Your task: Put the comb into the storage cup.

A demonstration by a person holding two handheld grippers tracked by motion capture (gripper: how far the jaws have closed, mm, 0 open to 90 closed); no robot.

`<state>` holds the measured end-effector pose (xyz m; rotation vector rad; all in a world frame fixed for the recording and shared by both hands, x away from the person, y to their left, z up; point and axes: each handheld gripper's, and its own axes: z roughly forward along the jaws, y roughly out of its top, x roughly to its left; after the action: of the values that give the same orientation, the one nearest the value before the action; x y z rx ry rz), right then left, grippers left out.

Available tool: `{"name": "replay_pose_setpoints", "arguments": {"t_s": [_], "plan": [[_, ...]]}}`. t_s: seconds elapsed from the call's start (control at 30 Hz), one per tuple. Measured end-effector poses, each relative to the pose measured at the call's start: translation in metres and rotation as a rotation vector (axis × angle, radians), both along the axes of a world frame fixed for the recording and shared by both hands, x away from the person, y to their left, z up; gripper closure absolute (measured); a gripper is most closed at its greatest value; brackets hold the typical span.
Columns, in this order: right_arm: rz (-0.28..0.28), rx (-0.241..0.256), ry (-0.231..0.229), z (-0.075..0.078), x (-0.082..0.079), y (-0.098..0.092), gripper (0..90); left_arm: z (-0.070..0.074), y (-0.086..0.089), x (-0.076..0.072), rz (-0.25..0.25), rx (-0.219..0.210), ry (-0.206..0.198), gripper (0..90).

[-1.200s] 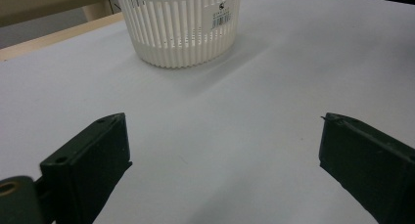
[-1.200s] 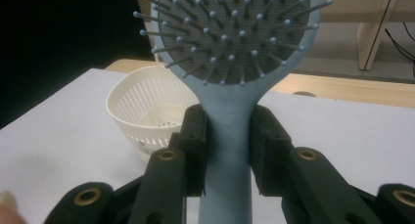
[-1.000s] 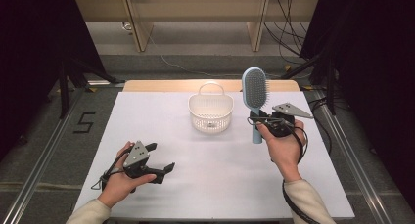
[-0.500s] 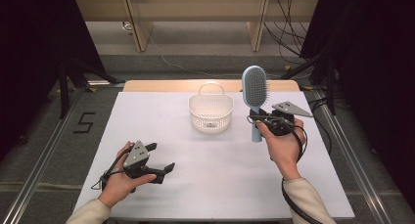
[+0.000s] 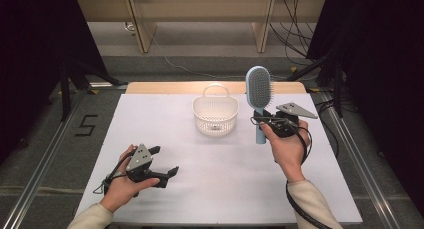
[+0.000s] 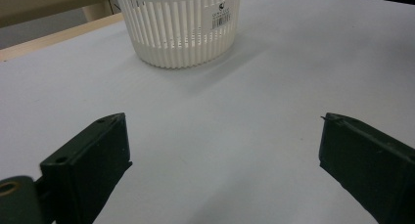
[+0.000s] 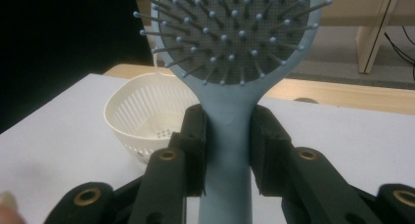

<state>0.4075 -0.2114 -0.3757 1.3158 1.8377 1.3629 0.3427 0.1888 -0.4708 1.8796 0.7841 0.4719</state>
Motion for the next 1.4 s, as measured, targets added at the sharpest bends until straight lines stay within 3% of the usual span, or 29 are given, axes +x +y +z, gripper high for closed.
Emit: {"name": "replay_pose_setpoints", "arguments": {"t_s": [1.4], "plan": [[0.006, 0.014, -0.01, 0.003, 0.012, 0.011, 70.8, 0.0, 0.0, 0.0, 0.002, 0.0, 0.0, 4.3]]}}
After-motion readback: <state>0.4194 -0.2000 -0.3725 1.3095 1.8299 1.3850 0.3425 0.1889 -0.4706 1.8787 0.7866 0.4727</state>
